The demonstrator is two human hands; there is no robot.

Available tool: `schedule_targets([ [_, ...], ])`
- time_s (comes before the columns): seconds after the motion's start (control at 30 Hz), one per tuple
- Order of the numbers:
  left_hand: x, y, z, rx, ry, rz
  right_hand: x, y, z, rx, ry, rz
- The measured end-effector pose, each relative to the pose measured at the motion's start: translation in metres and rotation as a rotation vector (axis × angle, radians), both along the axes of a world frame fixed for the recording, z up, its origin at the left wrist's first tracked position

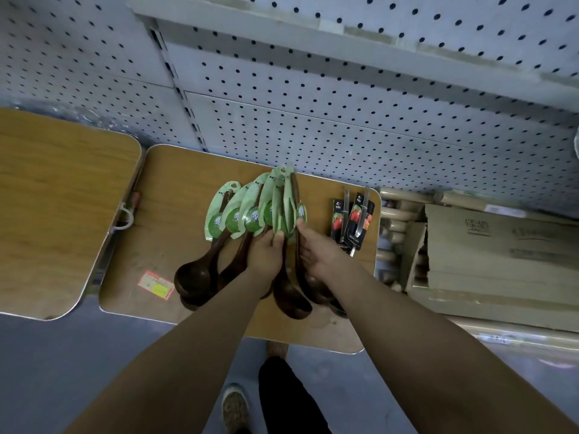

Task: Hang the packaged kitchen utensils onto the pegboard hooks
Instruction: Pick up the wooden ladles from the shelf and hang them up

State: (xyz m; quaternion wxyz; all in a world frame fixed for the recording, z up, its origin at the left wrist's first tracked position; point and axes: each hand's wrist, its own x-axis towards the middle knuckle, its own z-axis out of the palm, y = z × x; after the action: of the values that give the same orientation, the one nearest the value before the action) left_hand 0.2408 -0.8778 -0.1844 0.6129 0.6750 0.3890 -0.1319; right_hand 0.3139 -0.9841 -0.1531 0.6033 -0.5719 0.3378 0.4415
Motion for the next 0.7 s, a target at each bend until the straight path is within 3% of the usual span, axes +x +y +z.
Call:
schedule_targets([
  [0.3, -0.065, -0.001, 0.093, -0.116, -0.07, 0.103, -0.061, -0.015, 0.084, 0.107, -0.226, -0.103],
  [0.47, -0.103, -0.01, 0.147, -0.076, -0.163, 0.093, -0.103, -0.048, 0.151, 0.095, -0.391, -0.131],
  [0.7, -0.136, -0.053, 0.223, -0.258, -0.348, 0.127, -0.15, -0.115, 0.228, 0.109, -0.566, -0.208],
])
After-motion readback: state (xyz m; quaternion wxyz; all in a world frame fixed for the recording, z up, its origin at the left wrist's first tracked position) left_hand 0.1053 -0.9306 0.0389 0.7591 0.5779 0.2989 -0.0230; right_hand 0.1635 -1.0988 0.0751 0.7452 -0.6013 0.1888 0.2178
